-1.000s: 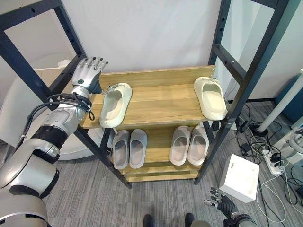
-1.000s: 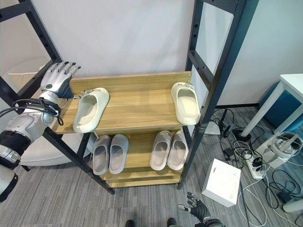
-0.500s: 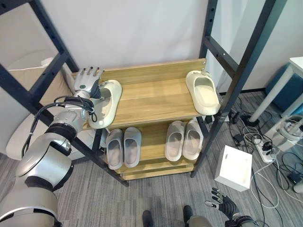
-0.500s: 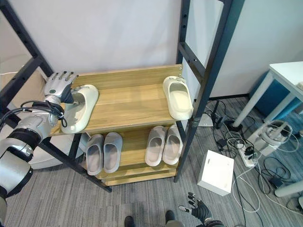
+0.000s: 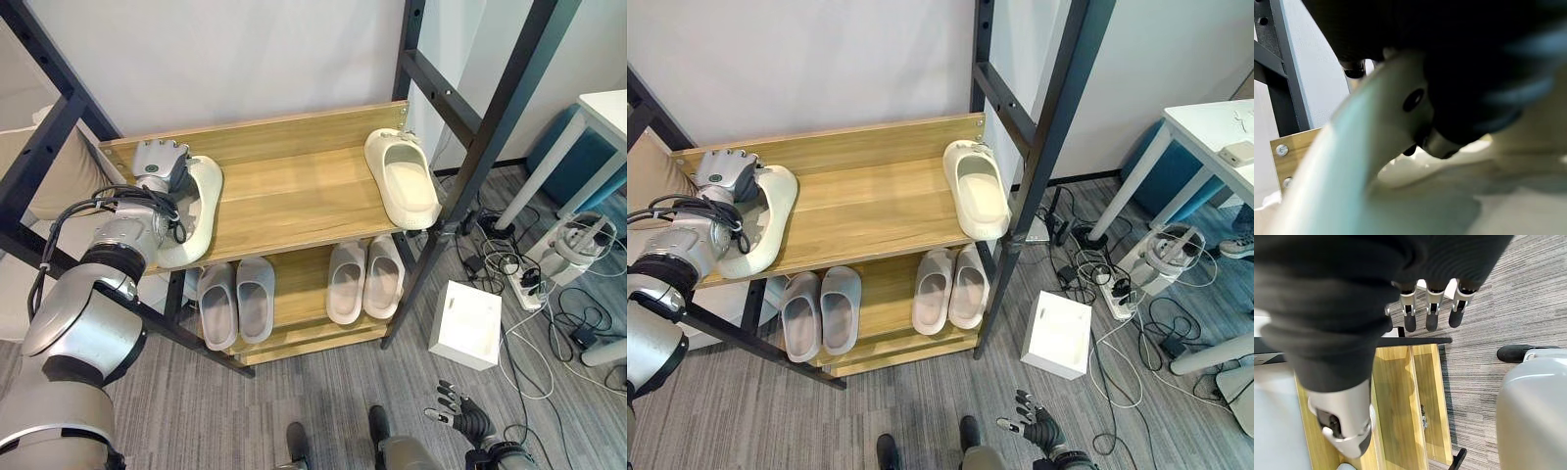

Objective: Arrange the slippers neatly on the shoe rack.

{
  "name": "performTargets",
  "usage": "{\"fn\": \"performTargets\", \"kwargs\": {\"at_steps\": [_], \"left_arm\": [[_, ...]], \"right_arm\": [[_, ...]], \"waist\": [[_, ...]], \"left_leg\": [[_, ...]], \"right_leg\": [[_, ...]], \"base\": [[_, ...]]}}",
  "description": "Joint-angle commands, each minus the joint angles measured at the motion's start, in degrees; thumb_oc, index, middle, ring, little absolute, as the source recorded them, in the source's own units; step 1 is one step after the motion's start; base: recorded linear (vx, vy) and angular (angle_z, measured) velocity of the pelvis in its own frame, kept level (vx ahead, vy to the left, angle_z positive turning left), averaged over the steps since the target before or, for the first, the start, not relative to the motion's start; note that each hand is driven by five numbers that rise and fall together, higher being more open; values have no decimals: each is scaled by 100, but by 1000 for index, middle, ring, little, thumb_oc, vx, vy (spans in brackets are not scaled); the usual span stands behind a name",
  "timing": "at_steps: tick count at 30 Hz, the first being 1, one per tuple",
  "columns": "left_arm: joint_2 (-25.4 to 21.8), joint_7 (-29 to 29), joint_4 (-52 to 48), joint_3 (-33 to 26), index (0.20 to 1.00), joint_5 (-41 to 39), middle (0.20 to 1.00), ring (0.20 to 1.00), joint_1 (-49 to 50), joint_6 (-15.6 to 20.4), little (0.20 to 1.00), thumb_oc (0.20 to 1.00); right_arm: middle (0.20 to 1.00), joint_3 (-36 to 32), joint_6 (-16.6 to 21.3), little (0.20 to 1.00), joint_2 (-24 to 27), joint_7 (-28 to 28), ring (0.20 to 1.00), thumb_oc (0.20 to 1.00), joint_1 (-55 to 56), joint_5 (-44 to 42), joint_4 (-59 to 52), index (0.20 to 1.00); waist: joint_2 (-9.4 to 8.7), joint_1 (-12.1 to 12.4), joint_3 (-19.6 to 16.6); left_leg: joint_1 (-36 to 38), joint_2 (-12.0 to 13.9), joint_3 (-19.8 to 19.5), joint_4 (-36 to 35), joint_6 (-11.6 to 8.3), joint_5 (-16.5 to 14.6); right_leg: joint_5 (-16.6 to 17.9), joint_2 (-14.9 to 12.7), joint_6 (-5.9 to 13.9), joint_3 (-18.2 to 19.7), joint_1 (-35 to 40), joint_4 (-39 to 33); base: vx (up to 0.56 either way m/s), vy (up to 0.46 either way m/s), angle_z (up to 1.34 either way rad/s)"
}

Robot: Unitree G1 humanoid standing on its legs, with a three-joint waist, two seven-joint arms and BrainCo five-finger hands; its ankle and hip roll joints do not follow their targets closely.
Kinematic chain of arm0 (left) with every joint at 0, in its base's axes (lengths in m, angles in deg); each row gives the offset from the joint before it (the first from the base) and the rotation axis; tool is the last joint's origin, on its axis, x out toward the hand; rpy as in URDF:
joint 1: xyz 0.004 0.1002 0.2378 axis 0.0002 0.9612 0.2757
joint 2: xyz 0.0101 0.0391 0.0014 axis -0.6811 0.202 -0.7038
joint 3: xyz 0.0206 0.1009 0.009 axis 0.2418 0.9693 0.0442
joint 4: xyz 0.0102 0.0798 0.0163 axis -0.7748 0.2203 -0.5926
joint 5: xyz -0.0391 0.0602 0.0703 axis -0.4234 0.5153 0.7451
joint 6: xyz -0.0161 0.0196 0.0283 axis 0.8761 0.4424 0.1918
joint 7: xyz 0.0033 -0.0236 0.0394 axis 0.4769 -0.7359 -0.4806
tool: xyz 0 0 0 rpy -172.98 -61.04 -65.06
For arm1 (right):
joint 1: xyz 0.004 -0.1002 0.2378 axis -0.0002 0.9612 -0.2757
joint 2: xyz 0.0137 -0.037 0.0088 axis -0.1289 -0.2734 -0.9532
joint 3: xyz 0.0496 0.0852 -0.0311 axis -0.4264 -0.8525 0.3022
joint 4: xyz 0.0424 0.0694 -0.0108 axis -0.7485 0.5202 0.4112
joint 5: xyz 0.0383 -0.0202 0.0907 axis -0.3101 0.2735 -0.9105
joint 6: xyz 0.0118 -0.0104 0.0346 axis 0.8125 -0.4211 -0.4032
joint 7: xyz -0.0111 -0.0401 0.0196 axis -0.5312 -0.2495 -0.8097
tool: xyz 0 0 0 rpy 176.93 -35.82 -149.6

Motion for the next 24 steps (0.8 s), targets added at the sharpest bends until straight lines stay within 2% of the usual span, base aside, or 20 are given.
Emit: {"fn": "performTargets", "kwargs": {"at_steps": [1, 5, 10, 16, 17, 24], "left_arm": [[80, 227, -738, -150, 200, 27, 200, 200, -779, 61, 200, 200], [373, 279, -1362, 15, 200, 281, 200, 200, -1027, 24, 200, 200], [730, 327, -1268, 133, 200, 310, 200, 200, -1336, -41, 200, 200], [1088, 349, -527, 325, 200, 150, 200, 200, -1746, -125, 200, 200], [1166, 305, -190, 398, 200, 85, 200, 200, -1837, -142, 200, 200], [1167, 225, 641, 306, 200, -151, 200, 200, -1927, -232, 200, 200]], "right_arm": [[1000, 2, 170, 1000, -143, -50, 1000, 1000, -77, -267, -339, 1000], [1000, -3, 144, 1000, -146, -61, 1000, 1000, -86, -289, -358, 1000], [1000, -36, 117, 1000, -78, -76, 1000, 1000, -77, -306, -429, 1000], [1000, -157, 110, 1000, 91, -76, 1000, 1000, 44, -390, -600, 1000], [1000, -207, 128, 1000, 167, -68, 1000, 1000, 69, -402, -634, 1000], [1000, -377, 162, 1000, 314, -37, 1000, 1000, 196, -467, -750, 1000]], "waist": [[-283, -42, 127], [-252, -55, 138], [-190, -160, 144], [-89, -405, 106], [-60, -503, 94], [-22, -728, 81]], "left_leg": [[600, -6, -153, -48, -217, -549], [625, -6, -163, -48, -216, -547], [664, 21, -87, -48, -226, -535], [715, 75, 104, -48, -256, -516], [725, 96, 154, -48, -269, -500], [704, 204, 340, -48, -320, -440]], "right_leg": [[475, -454, 685, -211, 664, -742], [462, -456, 679, -214, 705, -743], [475, -428, 674, -130, 686, -738], [496, -368, 654, 54, 596, -721], [503, -333, 648, 128, 561, -720], [566, -242, 630, 309, 391, -711]], "base": [[-13, -22, 16], [-6, -11, 6], [-3, -10, -3], [2, -15, -21], [-1, -23, -23], [5, -33, -22]]}}
